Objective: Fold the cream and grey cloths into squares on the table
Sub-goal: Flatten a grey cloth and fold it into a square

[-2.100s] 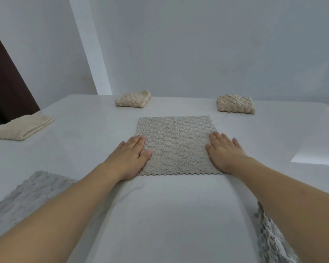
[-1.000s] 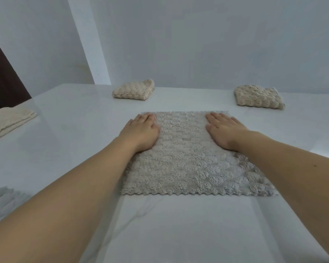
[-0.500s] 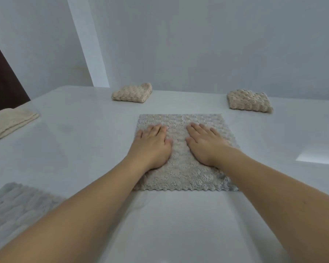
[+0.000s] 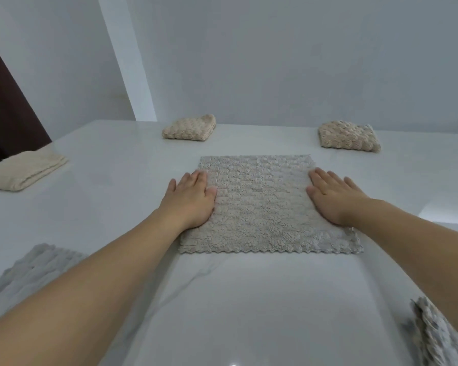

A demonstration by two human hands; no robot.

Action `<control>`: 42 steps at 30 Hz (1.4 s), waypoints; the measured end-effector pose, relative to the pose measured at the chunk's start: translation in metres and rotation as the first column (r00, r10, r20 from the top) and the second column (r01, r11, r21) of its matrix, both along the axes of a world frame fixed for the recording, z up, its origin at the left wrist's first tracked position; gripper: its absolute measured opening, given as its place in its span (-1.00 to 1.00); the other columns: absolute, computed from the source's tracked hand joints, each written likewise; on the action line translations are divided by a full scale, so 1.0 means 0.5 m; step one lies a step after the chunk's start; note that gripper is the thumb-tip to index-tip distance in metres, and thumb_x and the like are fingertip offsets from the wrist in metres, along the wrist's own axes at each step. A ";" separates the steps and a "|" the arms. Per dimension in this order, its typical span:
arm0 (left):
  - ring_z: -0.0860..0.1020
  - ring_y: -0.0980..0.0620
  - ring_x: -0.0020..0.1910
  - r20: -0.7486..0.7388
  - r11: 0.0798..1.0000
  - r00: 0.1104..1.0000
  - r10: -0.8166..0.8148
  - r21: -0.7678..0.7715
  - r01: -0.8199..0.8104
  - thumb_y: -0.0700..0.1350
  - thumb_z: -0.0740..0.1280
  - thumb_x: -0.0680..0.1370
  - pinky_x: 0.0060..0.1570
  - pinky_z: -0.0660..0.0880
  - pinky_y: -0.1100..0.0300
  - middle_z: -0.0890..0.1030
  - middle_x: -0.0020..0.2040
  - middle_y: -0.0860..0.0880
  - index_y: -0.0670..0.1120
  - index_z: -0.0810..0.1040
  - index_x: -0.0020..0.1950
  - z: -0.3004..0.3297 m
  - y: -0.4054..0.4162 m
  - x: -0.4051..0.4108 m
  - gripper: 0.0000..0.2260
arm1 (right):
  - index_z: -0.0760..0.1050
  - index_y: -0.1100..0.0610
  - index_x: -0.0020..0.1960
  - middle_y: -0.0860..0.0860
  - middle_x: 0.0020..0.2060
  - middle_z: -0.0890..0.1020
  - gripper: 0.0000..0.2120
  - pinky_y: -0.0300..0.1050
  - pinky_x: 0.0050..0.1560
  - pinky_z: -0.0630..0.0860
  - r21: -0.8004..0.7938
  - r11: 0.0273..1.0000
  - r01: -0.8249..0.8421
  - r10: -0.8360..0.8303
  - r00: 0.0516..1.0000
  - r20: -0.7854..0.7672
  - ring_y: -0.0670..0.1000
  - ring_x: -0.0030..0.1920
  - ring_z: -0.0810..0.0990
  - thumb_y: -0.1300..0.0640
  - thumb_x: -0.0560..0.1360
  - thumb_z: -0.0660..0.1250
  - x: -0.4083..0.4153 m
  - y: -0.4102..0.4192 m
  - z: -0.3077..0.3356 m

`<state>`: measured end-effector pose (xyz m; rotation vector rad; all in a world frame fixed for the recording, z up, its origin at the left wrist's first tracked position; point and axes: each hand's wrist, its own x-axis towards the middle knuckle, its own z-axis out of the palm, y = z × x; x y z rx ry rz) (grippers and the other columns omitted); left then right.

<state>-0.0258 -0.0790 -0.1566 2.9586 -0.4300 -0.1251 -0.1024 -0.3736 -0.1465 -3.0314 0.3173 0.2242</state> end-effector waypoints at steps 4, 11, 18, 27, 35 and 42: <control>-0.19 -0.03 0.58 0.095 0.998 0.995 0.008 0.059 -0.014 0.04 -0.13 0.67 0.52 -0.27 -0.08 -0.09 0.63 -0.04 -0.12 -0.06 0.61 0.039 -0.038 -0.036 -0.47 | -0.24 0.13 0.58 0.06 0.56 -0.25 -0.43 0.10 0.52 -0.25 -0.065 0.997 0.030 -0.029 0.999 0.022 0.06 0.55 -0.26 -0.09 0.65 -0.23 -0.007 0.037 0.030; -0.11 0.02 0.59 0.085 0.993 0.991 -0.101 -0.046 0.105 0.10 -0.14 0.67 0.54 -0.19 -0.01 -0.05 0.63 0.02 -0.06 -0.06 0.62 -0.010 -0.083 -0.145 -0.46 | -0.14 0.05 0.59 -0.05 0.57 -0.11 -0.46 0.00 0.53 -0.22 0.066 0.985 -0.158 0.148 0.980 0.133 -0.04 0.56 -0.17 -0.09 0.65 -0.21 -0.056 0.157 -0.012; -0.13 0.03 0.59 0.053 0.995 0.995 -0.084 -0.040 0.086 0.12 -0.15 0.67 0.54 -0.18 -0.01 -0.07 0.62 0.03 -0.03 -0.08 0.62 -0.007 -0.034 -0.138 -0.46 | -0.18 0.05 0.59 -0.04 0.57 -0.14 -0.45 0.02 0.53 -0.19 0.011 0.996 -0.086 0.085 0.995 0.057 -0.02 0.56 -0.17 -0.09 0.65 -0.24 -0.096 0.082 -0.003; -0.19 -0.06 0.58 0.054 0.998 0.998 0.025 0.060 -0.028 0.01 -0.11 0.66 0.52 -0.25 -0.09 -0.09 0.62 -0.05 -0.12 -0.05 0.61 0.072 -0.010 -0.054 -0.48 | -0.01 0.18 0.57 0.09 0.57 0.01 -0.45 0.06 0.53 -0.08 -0.087 0.993 -0.075 0.078 0.996 0.035 0.04 0.56 -0.03 -0.05 0.66 -0.15 -0.017 0.045 0.065; -0.08 -0.07 0.59 0.120 0.980 0.980 -0.158 -0.104 0.171 -0.06 -0.04 0.67 0.54 -0.10 -0.05 -0.01 0.62 -0.07 -0.13 -0.02 0.61 0.086 -0.154 0.096 -0.50 | -0.12 0.10 0.59 0.02 0.58 -0.08 -0.47 0.02 0.52 -0.15 -0.025 0.981 -0.193 0.194 0.978 0.081 0.02 0.56 -0.10 -0.04 0.67 -0.15 0.154 0.114 0.038; -0.07 -0.05 0.59 0.059 0.995 0.994 -0.097 -0.029 0.099 0.05 -0.13 0.66 0.53 -0.14 -0.12 -0.02 0.62 -0.01 -0.02 -0.02 0.62 -0.005 -0.158 0.138 -0.49 | -0.14 -0.03 0.59 -0.06 0.58 -0.07 -0.48 0.06 0.53 -0.15 0.004 0.986 -0.167 0.165 0.980 0.113 0.00 0.56 -0.10 -0.09 0.65 -0.20 0.178 0.098 -0.012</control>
